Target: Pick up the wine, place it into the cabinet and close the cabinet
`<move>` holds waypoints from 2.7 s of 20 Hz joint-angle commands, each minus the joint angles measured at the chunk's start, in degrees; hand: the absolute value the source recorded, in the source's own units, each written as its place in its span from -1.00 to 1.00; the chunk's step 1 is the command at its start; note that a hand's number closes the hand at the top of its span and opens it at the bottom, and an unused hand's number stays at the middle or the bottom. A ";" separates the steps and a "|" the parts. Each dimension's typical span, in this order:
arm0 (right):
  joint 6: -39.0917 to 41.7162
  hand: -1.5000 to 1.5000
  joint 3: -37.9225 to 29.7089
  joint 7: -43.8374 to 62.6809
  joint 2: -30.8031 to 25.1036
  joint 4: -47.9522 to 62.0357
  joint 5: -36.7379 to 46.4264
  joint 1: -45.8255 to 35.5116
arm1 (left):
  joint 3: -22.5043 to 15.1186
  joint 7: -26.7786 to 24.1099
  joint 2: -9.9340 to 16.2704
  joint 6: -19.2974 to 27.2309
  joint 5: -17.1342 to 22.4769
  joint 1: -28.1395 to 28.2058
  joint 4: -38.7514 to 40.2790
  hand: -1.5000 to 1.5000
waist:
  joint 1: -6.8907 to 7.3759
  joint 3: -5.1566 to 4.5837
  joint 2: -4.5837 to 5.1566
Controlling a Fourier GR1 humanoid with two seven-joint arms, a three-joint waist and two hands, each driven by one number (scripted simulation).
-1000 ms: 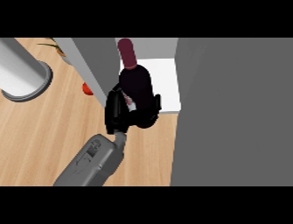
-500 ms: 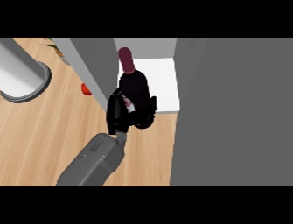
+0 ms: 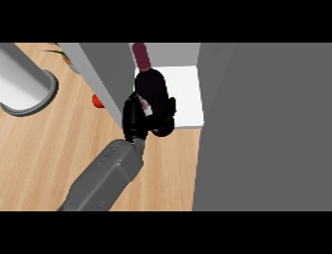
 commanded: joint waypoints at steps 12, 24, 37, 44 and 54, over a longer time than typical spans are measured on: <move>0.71 -1.00 1.03 1.89 1.60 -7.05 -5.18 2.36 | 3.51 -0.61 0.00 0.84 8.39 -15.94 15.14 1.00 | -0.70 -0.03 0.33; 2.19 -1.00 -1.15 0.18 1.72 -5.26 -6.70 3.67 | 6.03 0.41 2.47 7.43 0.68 -28.41 30.48 1.00 | -0.94 0.05 0.47; 2.99 -1.00 1.55 0.73 2.14 -6.88 -5.70 3.34 | 5.04 0.07 2.73 9.39 -3.92 -29.55 40.36 -1.00 | -1.38 -0.03 0.87; 2.83 -1.00 2.36 0.14 3.03 -6.60 -5.08 4.45 | 5.79 -0.81 4.47 8.55 -4.56 -29.76 41.77 -1.00 | -1.49 -0.03 0.87; 4.49 -1.00 -1.56 -1.38 1.32 -6.56 -7.91 6.71 | 5.82 -6.01 5.30 -1.52 -6.49 -28.41 38.01 -1.00 | -0.06 0.02 0.33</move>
